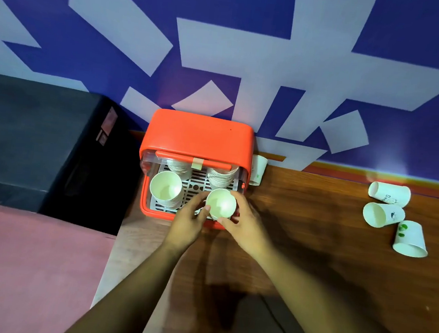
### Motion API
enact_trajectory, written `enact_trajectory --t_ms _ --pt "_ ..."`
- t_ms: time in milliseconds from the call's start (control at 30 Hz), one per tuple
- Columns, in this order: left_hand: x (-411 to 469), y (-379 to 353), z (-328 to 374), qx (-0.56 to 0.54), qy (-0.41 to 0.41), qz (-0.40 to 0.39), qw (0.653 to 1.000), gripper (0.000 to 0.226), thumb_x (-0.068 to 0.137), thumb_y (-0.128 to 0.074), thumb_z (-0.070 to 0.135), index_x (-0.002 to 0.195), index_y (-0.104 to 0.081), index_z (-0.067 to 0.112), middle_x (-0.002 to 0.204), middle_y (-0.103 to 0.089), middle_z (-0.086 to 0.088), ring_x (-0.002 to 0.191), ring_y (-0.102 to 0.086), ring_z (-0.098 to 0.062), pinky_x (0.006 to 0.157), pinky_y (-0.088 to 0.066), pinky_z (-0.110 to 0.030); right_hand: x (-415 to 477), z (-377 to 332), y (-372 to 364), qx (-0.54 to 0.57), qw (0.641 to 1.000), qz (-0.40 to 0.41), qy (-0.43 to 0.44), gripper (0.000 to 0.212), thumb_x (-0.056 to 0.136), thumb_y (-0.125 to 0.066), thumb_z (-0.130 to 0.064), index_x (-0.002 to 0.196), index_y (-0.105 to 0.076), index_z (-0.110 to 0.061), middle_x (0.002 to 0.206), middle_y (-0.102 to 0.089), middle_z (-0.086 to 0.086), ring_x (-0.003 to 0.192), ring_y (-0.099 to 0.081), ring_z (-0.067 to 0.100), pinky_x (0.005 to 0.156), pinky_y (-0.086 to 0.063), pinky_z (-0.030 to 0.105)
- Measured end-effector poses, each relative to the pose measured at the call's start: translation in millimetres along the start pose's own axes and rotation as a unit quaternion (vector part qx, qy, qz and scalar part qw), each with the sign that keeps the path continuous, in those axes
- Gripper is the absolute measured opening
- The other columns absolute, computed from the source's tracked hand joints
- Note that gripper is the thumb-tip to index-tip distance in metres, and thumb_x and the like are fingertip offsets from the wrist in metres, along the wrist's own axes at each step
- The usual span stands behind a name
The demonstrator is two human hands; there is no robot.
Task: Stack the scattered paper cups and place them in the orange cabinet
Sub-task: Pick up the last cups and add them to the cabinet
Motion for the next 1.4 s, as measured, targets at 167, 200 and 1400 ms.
enact_trajectory --t_ms 167,200,1400 --pt "2 5 -1 0.015 0.008 0.077 0.997 0.033 0.102 -0.054 0.012 0.134 -0.060 0.018 0.129 -0.066 0.007 0.121 -0.060 -0.009 0.105 -0.049 -0.035 12 0 -12 0.034 0.999 0.000 -0.037 0.062 0.077 -0.079 -0.024 0.130 -0.048 -0.027 0.123 -0.062 0.000 0.102 -0.066 0.016 0.087 -0.058 0.041" --pt "2 5 0 0.016 0.011 0.084 0.996 0.033 0.102 -0.053 0.011 0.133 -0.060 0.018 0.128 -0.066 0.007 0.121 -0.060 -0.009 0.105 -0.048 -0.033 13 -1 -14 0.041 0.998 0.003 -0.039 0.062 0.077 -0.079 -0.023 0.131 -0.048 -0.027 0.124 -0.062 0.000 0.104 -0.065 0.016 0.088 -0.057 0.041" --pt "92 -452 150 0.317 -0.068 -0.209 0.923 0.065 0.085 -0.073 0.037 0.135 -0.043 0.008 0.133 -0.045 -0.014 0.129 -0.045 -0.034 0.108 -0.042 -0.046 -78 324 365 -0.217 0.914 0.166 -0.300 0.073 0.089 -0.058 -0.050 0.143 -0.031 -0.008 0.138 -0.039 0.018 0.128 -0.042 0.034 0.104 -0.042 0.043"
Point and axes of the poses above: each hand's wrist, its own x-axis towards the middle knuckle, its own y-axis out of the back of the hand, z = x × y, the point moved 6 cm from there along x, towards the middle knuckle
